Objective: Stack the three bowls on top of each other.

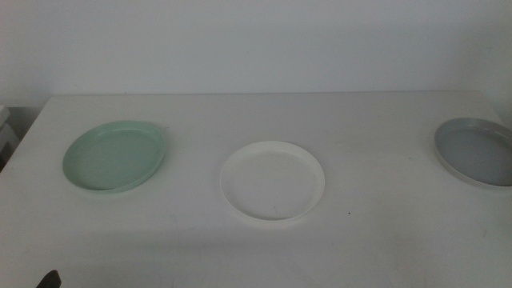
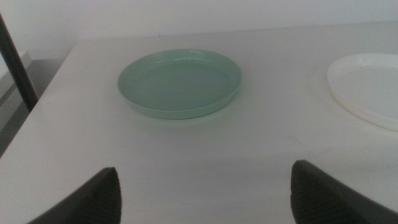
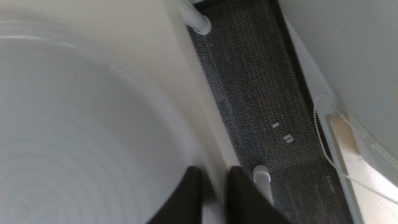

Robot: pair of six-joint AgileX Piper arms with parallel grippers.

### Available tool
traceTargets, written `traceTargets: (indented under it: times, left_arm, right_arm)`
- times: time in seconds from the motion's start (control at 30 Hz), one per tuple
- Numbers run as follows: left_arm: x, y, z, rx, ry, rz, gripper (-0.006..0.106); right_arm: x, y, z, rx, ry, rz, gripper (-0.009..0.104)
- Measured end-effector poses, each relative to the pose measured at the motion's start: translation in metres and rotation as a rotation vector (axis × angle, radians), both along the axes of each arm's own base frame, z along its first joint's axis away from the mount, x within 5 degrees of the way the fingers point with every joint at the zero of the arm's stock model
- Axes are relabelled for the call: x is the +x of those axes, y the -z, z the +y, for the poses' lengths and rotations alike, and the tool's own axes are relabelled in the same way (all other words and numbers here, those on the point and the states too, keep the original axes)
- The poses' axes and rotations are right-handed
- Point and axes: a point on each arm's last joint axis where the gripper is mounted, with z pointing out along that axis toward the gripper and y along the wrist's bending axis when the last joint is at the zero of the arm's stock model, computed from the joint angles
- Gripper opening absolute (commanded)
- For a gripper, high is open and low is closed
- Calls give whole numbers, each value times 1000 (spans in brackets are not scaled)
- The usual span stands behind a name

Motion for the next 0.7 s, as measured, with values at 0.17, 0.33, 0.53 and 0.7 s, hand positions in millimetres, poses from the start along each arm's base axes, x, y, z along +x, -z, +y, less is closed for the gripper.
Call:
traceTargets:
  times: [0.17,0.33,0.53,0.7]
  left_arm:
    - [0,0,0,0,0,0,105]
    - [0,0,0,0,0,0,105]
    - [0,0,0,0,0,0,105]
    - [0,0,0,0,0,0,105]
  right_arm:
    - [-1,-14,5,39,1,-22,-1]
    - [-6,-72,23,94,-22,-143,-1]
    - [-7,-145,104,135,-176,-286,-1]
    - [-4,-157,199,177,-372,-282,-1]
